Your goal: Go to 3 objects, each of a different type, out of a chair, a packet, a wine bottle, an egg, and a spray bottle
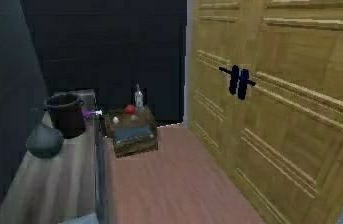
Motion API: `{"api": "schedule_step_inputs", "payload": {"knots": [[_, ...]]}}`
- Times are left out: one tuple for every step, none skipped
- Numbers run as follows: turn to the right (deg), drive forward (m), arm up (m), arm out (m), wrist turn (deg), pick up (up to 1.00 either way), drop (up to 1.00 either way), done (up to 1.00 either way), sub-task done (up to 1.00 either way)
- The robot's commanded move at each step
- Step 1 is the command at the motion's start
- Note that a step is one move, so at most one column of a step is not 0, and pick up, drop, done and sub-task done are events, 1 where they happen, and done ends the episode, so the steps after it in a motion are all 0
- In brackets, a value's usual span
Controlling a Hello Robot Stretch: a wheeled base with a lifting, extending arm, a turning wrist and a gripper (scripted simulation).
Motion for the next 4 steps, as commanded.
{"api": "schedule_step_inputs", "payload": {"knots": [[0.0, 0.9, 0.0, 0.0, 0.0, 0.0, 0.0, 0.0, 0.0], [-15.0, 0.0, 0.0, 0.0, 0.0, 0.0, 0.0, 0.0, 0.0], [0.0, 0.05, 0.0, 0.0, 0.0, 0.0, 0.0, 0.0, 0.0], [-42.0, 0.0, 0.0, 0.0, 0.0, 0.0, 0.0, 0.0, 0.0]]}}
